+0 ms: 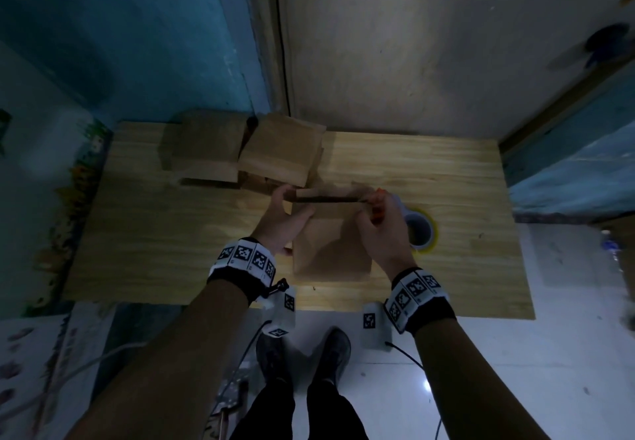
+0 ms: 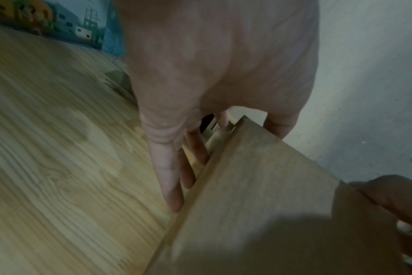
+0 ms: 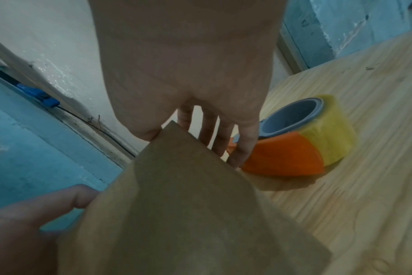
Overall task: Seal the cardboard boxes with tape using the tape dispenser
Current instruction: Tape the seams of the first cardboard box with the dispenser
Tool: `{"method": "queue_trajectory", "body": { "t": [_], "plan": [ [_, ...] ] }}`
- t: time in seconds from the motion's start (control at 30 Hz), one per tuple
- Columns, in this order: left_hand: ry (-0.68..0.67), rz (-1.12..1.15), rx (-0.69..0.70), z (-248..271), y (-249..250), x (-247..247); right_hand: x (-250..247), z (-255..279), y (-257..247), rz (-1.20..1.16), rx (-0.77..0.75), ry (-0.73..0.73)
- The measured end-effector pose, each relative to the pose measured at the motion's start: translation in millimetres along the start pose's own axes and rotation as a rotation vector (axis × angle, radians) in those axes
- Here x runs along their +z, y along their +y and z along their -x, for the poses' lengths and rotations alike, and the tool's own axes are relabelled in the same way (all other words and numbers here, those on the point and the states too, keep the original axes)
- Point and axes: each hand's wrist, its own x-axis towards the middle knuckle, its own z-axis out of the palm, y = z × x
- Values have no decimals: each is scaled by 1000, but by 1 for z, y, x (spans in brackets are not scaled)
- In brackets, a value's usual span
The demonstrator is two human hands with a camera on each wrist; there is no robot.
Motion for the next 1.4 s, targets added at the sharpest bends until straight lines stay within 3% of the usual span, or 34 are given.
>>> {"method": "queue_trajectory", "body": {
  "t": [0.2, 0.47, 0.6, 0.77, 0.93, 1.1, 1.4],
  "plan": [
    [-91, -51, -44, 1, -2, -1, -6, 0, 0, 105, 2, -46],
    [-77, -35, -7, 3, -1, -2, -14, 2, -3, -27, -11, -91],
    [-104, -47, 66, 3, -2, -5, -18, 3, -6, -89, 8, -111],
    [-40, -159, 311, -2, -6, -8, -15, 2, -2, -60, -73, 5],
    [-17, -223, 439, -6, -19, -4, -13, 9, 4, -33, -88, 0],
    [-18, -256, 419, -13, -41, -1, -3, 18, 22, 97, -96, 8],
    [-19, -325, 523, -16, -58, -3, 0, 25, 31, 127, -128, 1]
  ]
}}
